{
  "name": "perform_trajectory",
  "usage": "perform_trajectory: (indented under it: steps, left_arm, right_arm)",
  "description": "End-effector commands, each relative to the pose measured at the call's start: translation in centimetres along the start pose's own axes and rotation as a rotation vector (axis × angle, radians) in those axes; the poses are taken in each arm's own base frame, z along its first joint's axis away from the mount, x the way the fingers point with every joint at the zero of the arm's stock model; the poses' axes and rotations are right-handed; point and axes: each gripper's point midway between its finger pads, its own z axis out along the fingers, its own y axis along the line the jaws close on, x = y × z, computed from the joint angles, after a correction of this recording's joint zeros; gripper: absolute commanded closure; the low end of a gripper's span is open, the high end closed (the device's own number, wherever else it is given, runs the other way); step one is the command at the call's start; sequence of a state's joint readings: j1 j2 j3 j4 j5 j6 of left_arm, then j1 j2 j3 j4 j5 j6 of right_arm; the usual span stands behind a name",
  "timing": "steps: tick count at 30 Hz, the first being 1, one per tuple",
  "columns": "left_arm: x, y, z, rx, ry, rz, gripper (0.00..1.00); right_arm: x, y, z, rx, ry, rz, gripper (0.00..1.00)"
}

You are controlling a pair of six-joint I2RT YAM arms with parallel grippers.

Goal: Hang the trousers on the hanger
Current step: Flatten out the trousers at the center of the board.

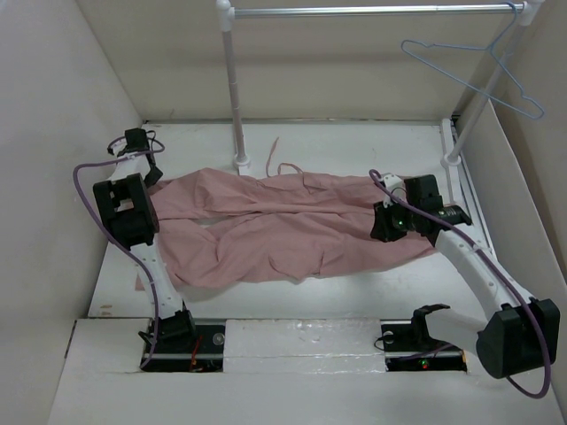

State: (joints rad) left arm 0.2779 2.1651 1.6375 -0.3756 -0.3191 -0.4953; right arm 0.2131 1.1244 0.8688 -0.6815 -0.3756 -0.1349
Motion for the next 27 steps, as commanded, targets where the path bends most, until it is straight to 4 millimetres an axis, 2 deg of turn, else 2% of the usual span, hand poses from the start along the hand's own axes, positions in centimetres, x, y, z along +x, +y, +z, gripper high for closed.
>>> perform_trajectory:
  steps: [1, 3, 4, 5, 9, 14, 15, 16, 17, 18, 19, 20, 21, 22, 24, 25, 26, 27]
  left_arm:
    - [-1.0, -0.7, 0.0, 0.030, -0.008, -0.009, 0.63]
    - [-1.9, -1.3, -0.2, 0.048, -0.030, -0.027, 0.92]
    - [-2.9, -1.2, -0.4, 0.053, -0.049, -0.046, 1.00]
    - [-3.4, -1.5, -0.4, 0.061, -0.059, -0.054, 1.00]
    - [-7.7, -3.6, -2.2, 0.131, -0.152, -0.110, 1.00]
    - [-11.0, -5.6, -3.0, 0.185, -0.207, -0.162, 1.00]
    - [-12.3, -6.1, -3.7, 0.199, -0.226, -0.167, 1.00]
    - [-11.8, -6.3, -2.5, 0.187, -0.206, -0.160, 1.00]
    - [-11.7, -6.4, -2.1, 0.180, -0.199, -0.149, 0.97]
    - [-12.0, -6.9, -2.3, 0.195, -0.190, -0.139, 0.90]
    - [-10.9, -6.9, -0.9, 0.179, -0.160, -0.121, 0.76]
    - [-10.6, -6.7, -0.6, 0.166, -0.150, -0.118, 0.68]
    - [-9.7, -6.5, -0.1, 0.157, -0.125, -0.106, 0.55]
    - [-9.5, -6.5, -0.2, 0.162, -0.120, -0.100, 0.36]
    - [-8.3, -5.7, -0.1, 0.146, -0.103, -0.099, 0.22]
    - [-9.3, -5.8, -1.8, 0.173, -0.130, -0.111, 0.21]
    - [-9.3, -5.7, -2.5, 0.190, -0.136, -0.112, 0.19]
    - [-8.4, -6.1, -3.0, 0.206, -0.130, -0.099, 0.18]
  right_arm:
    - [-1.3, 0.2, -0.1, -0.004, -0.024, -0.014, 0.77]
    - [-0.8, -0.1, 0.2, 0.013, -0.011, -0.007, 0.77]
    - [-0.5, -0.3, 0.3, 0.021, -0.006, 0.003, 0.78]
    - [0.0, -0.6, 0.6, 0.036, 0.005, 0.011, 0.79]
    - [1.5, -1.1, 1.3, 0.055, 0.028, 0.061, 0.82]
    - [2.3, -2.2, 1.4, 0.085, 0.033, 0.115, 0.82]
    - [2.4, -2.5, 1.4, 0.094, 0.036, 0.128, 0.78]
    - [2.3, -2.6, 1.3, 0.101, 0.035, 0.131, 0.74]
    - [2.2, -3.0, 1.1, 0.119, 0.031, 0.138, 0.69]
    - [2.0, -3.0, 1.0, 0.122, 0.026, 0.138, 0.57]
    - [1.7, -3.3, 0.8, 0.128, 0.015, 0.142, 0.50]
    - [1.3, -3.3, 0.5, 0.134, 0.007, 0.138, 0.46]
    - [1.0, -3.3, 0.3, 0.138, -0.002, 0.135, 0.39]
    - [0.7, -3.4, 0.1, 0.143, -0.008, 0.133, 0.37]
    - [0.2, -3.5, -0.4, 0.157, -0.023, 0.123, 0.35]
    - [0.0, -3.5, -0.7, 0.162, -0.034, 0.119, 0.35]
    - [-0.1, -3.7, -0.9, 0.172, -0.046, 0.121, 0.35]
    - [-0.2, -3.7, -1.1, 0.173, -0.050, 0.119, 0.37]
